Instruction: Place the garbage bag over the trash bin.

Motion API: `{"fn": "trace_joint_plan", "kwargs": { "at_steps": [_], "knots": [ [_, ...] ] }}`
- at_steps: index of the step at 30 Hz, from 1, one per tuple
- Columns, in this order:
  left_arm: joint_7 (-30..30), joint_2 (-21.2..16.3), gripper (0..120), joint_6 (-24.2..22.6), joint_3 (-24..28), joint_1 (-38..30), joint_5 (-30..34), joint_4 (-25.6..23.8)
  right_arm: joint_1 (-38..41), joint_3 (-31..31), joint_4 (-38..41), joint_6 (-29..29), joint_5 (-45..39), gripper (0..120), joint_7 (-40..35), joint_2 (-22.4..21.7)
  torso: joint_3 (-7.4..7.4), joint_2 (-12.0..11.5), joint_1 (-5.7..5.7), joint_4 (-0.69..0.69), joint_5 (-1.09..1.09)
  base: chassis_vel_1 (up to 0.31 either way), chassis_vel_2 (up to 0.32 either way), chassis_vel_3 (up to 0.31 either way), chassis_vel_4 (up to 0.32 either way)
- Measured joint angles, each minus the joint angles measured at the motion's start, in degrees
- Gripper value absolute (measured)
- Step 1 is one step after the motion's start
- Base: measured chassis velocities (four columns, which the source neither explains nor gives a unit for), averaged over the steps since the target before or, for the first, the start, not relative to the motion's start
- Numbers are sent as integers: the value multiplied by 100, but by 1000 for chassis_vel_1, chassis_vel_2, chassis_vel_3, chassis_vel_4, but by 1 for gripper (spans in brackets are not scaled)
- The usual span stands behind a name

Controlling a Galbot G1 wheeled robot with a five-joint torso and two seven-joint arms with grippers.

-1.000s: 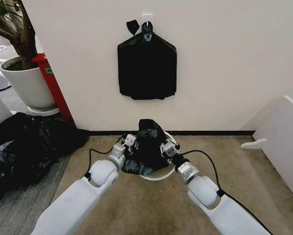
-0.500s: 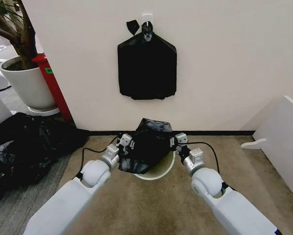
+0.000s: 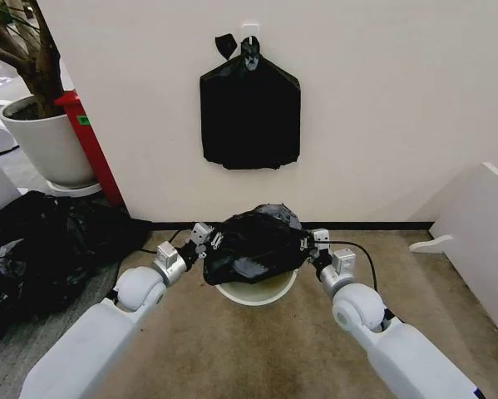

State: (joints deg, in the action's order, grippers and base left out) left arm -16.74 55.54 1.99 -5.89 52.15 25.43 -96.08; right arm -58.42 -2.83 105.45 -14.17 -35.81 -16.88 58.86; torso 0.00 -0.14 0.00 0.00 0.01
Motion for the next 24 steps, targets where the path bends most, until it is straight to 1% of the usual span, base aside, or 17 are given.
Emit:
{"fn": "trace_joint_plan", "kwargs": {
  "at_steps": [3, 5, 7, 9, 12, 14, 15, 16, 18, 19, 22, 23, 24],
  "knots": [
    [-2, 11, 1, 0, -18, -8, 161, -11, -35, 7, 90, -149, -135, 0, -60, -14, 0, 0, 0, 0, 0, 0, 0, 0, 0],
    [-11, 14, 1, -5, -44, -44, 323, -13, -94, 8, 234, -477, -358, 0, -122, -55, 0, 0, 0, 0, 0, 0, 0, 0, 0],
    [-5, 15, 1, -46, -56, -93, 459, 8, -137, 6, 347, -684, -570, 0, -154, -87, 0, 0, 0, 0, 0, 0, 0, 0, 0],
    [-1, 15, 1, -57, -59, -104, 487, 15, -147, 6, 374, -727, -611, 0, -156, -93, 0, 0, 0, 0, 0, 0, 0, 0, 0],
    [19, 19, 1, -131, -61, -189, 681, 94, -187, 16, 518, -964, -871, 0, -204, -104, 0, 0, 0, 0, 0, 0, 0, 0, 0],
    [77, 23, 1, -151, -80, -250, 793, 154, -201, 19, 642, -1129, -1206, 8, -294, -106, 0, 0, 0, -1, 1, 0, 0, 0, 0],
    [88, 23, 1, -157, -84, -263, 819, 173, -202, 19, 675, -1168, -1274, 11, -322, -106, 0, 0, 0, 0, 2, 0, 0, 0, 0],
    [88, 23, 1, -157, -84, -263, 819, 173, -202, 19, 675, -1168, -1274, 11, -322, -106, 0, 0, 0, 0, 2, 0, 0, 0, 0],
    [119, 35, 1, -172, -88, -280, 843, 224, -210, 34, 741, -1198, -1297, 19, -376, -112, 0, 1, 0, 1, -1, 0, 0, 0, 0],
    [133, 37, 1, -177, -89, -286, 843, 240, -212, 38, 753, -1183, -1239, 21, -378, -115, 0, 1, 0, 0, 0, 0, 0, 0, 0],
    [225, 71, 1, -198, -87, -307, 839, 307, -228, 61, 737, -938, -524, 34, -325, -155, 0, 1, 0, 1, 0, 0, 0, 0, 0],
    [225, 71, 1, -198, -87, -307, 839, 307, -228, 61, 737, -938, -524, 34, -325, -155, 0, 1, 0, 1, 0, 0, 0, 0, 0],
    [321, 97, 1, -234, -78, -318, 836, 334, -251, 66, 699, -852, -74, 41, -307, -183, 0, 1, 0, 1, 1, 0, 0, 0, 0]
  ]
}}
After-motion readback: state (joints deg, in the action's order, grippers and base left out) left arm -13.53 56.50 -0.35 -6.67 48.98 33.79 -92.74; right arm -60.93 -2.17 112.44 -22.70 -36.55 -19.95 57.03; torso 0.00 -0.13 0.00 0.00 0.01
